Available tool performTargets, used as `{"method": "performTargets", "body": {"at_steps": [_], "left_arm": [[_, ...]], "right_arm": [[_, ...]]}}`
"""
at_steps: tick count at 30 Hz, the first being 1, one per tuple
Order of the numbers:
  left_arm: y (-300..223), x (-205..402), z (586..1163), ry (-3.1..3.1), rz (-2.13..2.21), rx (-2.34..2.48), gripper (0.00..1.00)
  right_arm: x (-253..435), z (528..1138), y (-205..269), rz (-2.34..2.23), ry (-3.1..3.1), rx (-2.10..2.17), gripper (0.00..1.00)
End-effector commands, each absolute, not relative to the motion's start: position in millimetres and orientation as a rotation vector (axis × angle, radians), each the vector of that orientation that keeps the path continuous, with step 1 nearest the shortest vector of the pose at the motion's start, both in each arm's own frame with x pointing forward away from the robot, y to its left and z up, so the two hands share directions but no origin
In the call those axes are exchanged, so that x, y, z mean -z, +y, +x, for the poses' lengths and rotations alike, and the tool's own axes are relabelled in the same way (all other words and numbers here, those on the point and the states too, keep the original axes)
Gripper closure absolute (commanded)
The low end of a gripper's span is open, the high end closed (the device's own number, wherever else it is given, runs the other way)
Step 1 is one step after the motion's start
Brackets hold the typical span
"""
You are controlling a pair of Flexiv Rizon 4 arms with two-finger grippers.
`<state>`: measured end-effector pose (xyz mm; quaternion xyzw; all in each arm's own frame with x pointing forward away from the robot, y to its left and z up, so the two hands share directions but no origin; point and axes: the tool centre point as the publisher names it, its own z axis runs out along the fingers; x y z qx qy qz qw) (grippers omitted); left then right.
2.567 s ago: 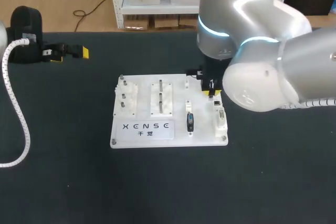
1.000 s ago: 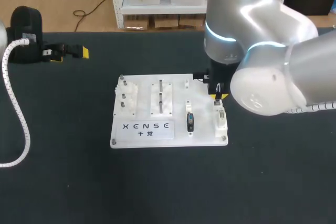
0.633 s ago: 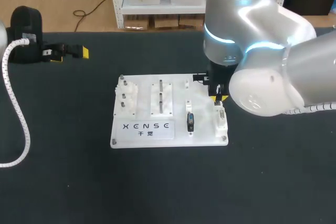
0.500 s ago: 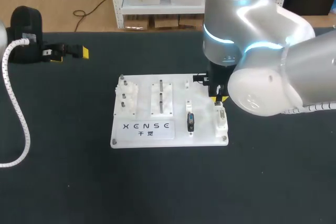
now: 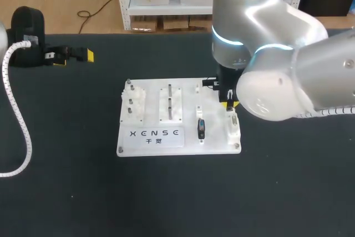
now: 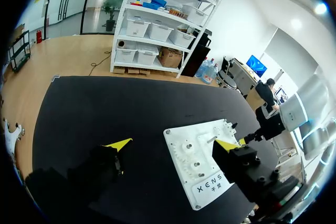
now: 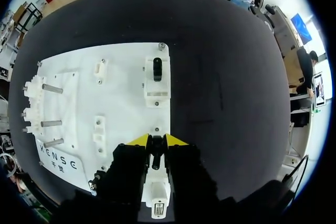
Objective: Insert the USB connector, Ethernet cable, and multi-pin plug into their matching sockets one by one.
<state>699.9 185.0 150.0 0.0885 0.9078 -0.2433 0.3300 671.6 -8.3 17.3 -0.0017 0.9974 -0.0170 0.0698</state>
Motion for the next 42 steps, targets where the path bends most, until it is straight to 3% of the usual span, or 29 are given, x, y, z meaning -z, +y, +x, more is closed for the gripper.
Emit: {"method": "performTargets", "body": {"at_steps": [1, 2, 13, 25, 42], "left_arm": [[185, -150, 700, 2.374, 0.231, 0.636, 0.0], [185, -150, 700, 2.374, 0.231, 0.636, 0.0], [185, -150, 700, 2.374, 0.231, 0.636, 0.0], [185, -150, 700, 2.374, 0.231, 0.636, 0.0], [185, -150, 700, 2.374, 0.231, 0.636, 0.0]], "right_arm": [[-32, 669, -9, -0.027, 2.948, 0.026, 0.51], [-38, 668, -7, -0.033, 2.939, 0.021, 0.0], [-80, 646, 25, -0.124, 2.885, -0.036, 0.0], [-63, 611, 64, -0.176, 2.972, -0.065, 0.0], [-26, 591, 72, -0.101, 3.019, -0.138, 0.0]]}}
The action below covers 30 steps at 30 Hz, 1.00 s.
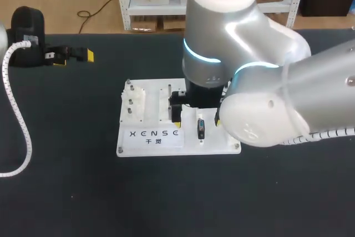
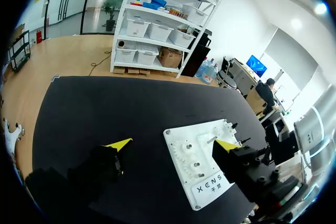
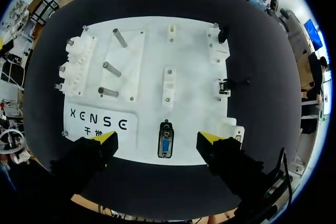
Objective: Insert the USB connector, Ethernet cable, and multi-pin plug into their matching sockets one by one.
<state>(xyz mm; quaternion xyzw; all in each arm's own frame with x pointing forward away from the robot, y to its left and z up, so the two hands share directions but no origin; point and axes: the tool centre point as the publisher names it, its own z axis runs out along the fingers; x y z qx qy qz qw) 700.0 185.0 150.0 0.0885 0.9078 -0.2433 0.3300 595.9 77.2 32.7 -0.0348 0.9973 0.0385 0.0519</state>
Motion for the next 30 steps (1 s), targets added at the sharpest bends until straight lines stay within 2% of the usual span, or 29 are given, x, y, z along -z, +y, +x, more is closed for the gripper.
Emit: {"method": "performTargets", "body": {"at_steps": [1, 9, 10, 11, 13, 16, 30], "left_arm": [[185, -150, 700, 2.374, 0.231, 0.636, 0.0], [185, -150, 700, 2.374, 0.231, 0.636, 0.0], [185, -150, 700, 2.374, 0.231, 0.636, 0.0], [185, -150, 700, 2.374, 0.231, 0.636, 0.0], [185, -150, 700, 2.374, 0.231, 0.636, 0.0], [185, -150, 700, 2.374, 0.231, 0.636, 0.0], [185, -150, 700, 2.374, 0.231, 0.636, 0.0]], "right_arm": [[-25, 591, 72, -0.101, 3.019, -0.139, 0.0], [-18, 588, 64, -0.089, 3.014, -0.119, 0.0], [-18, 588, 63, -0.089, 3.011, -0.111, 0.06], [-18, 588, 63, -0.09, 3.01, -0.109, 0.22], [-18, 588, 62, -0.089, 3.009, -0.106, 0.25], [-18, 590, 60, -0.084, 3.008, -0.103, 0.48], [-16, 594, 60, -0.097, 3.014, -0.1, 0.69]]}}
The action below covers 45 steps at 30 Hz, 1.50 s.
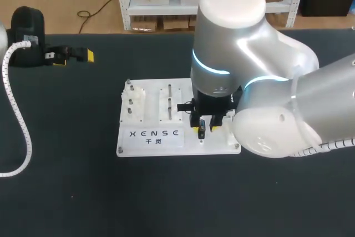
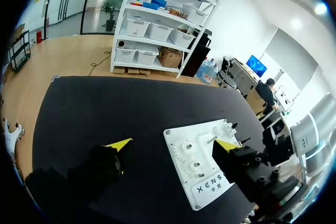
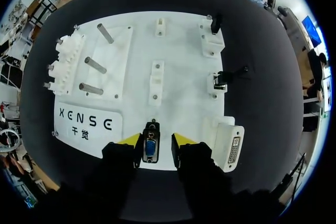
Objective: Insert the USB connector, Ethernet cable, and multi-pin plug into their matching sockets one by one.
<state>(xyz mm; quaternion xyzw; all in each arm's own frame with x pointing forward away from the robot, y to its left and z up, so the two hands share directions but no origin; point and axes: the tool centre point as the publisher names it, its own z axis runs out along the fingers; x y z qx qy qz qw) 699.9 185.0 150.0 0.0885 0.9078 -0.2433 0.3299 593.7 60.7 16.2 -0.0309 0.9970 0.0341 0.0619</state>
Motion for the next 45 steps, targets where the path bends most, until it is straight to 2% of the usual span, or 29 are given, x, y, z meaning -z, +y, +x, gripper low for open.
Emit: {"method": "performTargets", "body": {"at_steps": [1, 15, 19, 37, 45], "left_arm": [[185, -150, 700, 2.374, 0.231, 0.636, 0.0], [185, -150, 700, 2.374, 0.231, 0.636, 0.0], [185, -150, 700, 2.374, 0.231, 0.636, 0.0], [185, -150, 700, 2.374, 0.231, 0.636, 0.0], [185, -150, 700, 2.374, 0.231, 0.636, 0.0]], "right_arm": [[-16, 594, 60, -0.098, 3.014, -0.1, 0.71], [-16, 595, 66, -0.159, 3.01, -0.083, 0.9], [-19, 594, 67, -0.174, 3.0, -0.076, 1.0], [-46, 597, 67, -0.173, 2.933, -0.111, 1.0], [-72, 597, 48, -0.166, 2.885, -0.118, 1.0]]}}
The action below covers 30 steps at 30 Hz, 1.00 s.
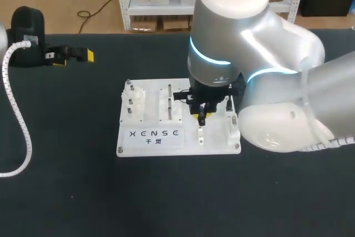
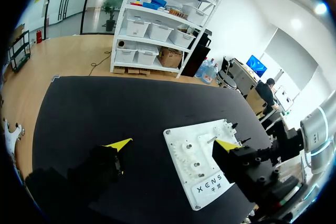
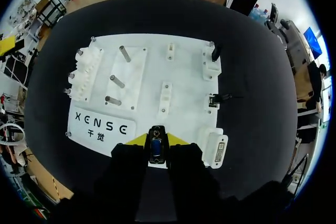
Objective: Insert the USB connector, Ethernet cable, and multi-pin plug into their matching sockets one by one.
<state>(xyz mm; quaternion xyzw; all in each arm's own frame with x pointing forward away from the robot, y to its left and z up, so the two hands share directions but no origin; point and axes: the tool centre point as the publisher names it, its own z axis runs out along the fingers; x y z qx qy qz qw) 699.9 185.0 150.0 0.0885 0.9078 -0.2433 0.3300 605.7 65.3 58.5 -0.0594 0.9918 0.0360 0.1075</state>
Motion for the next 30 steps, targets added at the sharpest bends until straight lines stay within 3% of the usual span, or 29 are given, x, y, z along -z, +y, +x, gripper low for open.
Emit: {"method": "performTargets", "body": {"at_steps": [1, 13, 30], "left_arm": [[185, -150, 700, 2.374, 0.231, 0.636, 0.0], [185, -150, 700, 2.374, 0.231, 0.636, 0.0], [185, -150, 700, 2.374, 0.231, 0.636, 0.0]], "right_arm": [[-74, 597, 44, -0.166, 2.881, -0.116, 1.0], [-83, 599, 1, -0.1, 2.871, -0.058, 1.0], [-75, 595, -5, -0.086, 2.884, -0.042, 1.0]]}}
